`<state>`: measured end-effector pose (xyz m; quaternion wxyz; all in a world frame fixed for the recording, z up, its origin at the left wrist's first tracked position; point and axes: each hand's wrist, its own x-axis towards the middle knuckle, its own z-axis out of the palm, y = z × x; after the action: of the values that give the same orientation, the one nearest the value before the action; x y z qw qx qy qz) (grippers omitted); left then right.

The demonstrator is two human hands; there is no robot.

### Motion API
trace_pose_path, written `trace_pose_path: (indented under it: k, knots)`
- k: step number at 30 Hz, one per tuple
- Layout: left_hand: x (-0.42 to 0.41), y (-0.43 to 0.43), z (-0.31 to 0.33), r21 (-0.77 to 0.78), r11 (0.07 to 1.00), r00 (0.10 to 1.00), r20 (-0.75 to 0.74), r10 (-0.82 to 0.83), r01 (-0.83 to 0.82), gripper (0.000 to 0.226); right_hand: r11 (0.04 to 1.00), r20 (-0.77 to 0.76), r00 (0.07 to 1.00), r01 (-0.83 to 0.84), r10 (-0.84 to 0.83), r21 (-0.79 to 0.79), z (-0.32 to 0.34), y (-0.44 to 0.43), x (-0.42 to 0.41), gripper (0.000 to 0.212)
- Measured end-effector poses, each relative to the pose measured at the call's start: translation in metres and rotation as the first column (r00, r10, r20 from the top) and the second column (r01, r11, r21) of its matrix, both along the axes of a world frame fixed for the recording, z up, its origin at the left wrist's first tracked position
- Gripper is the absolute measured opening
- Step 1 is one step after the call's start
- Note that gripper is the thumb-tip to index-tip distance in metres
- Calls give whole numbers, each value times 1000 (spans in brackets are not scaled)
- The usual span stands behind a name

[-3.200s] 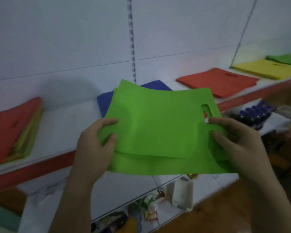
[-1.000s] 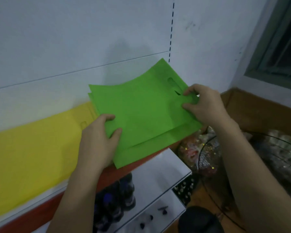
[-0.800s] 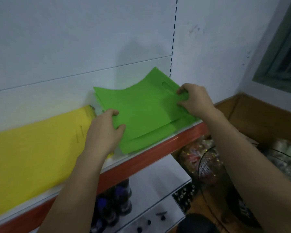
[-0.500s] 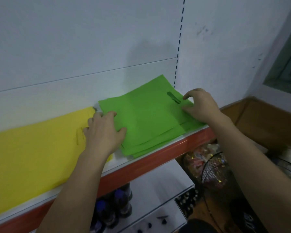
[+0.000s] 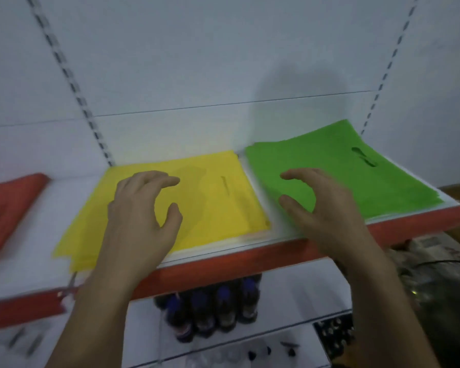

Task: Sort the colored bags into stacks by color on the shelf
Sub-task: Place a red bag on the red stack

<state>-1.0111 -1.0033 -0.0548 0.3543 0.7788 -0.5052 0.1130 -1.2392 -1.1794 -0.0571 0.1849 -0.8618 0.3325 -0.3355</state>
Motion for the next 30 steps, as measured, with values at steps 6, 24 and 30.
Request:
trace_pose_path:
  k: [6,24,30]
  knots:
    - [69,159,-5,-115,966,973,-7,232,-232,40,967,172,962,-233,213,107,-17,121,107,31]
    - [150,611,-9,-60,599,602,-99,792,-798,50,362,39,365,-930,930,60,8,549,389,34]
    - [171,718,-22,33,387,385,-57,921,-921,45,190,7,192,-977,981,100,5,659,467,35]
